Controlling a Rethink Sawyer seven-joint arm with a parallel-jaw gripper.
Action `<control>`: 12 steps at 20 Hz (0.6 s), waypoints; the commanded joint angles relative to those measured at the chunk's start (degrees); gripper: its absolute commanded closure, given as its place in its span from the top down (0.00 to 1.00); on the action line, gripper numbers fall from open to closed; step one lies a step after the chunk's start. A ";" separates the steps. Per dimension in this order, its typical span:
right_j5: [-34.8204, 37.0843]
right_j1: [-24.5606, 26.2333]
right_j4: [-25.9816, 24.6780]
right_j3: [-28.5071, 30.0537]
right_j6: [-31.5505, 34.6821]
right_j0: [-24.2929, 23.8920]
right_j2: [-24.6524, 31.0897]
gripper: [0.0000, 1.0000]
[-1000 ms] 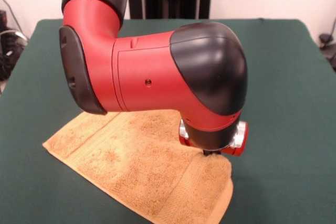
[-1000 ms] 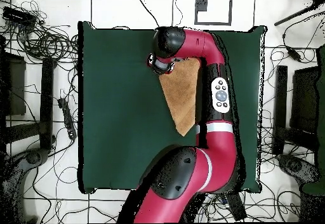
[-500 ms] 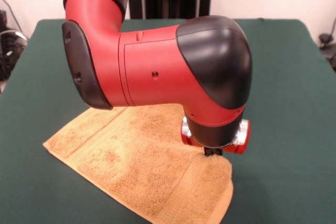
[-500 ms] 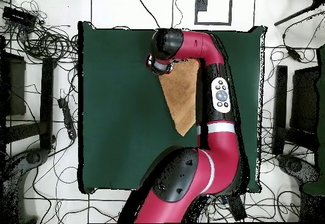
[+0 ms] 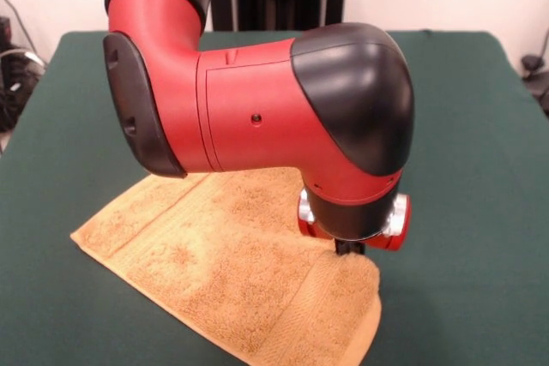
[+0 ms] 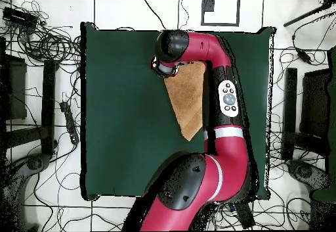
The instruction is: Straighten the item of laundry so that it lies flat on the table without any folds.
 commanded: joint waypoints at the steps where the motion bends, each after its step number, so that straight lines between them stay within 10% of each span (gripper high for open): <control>1: -4.88 2.13 1.26 5.16 -10.47 2.37 0.87 0.00; 12: -2.29 0.15 3.00 5.95 -6.37 3.66 0.99 0.00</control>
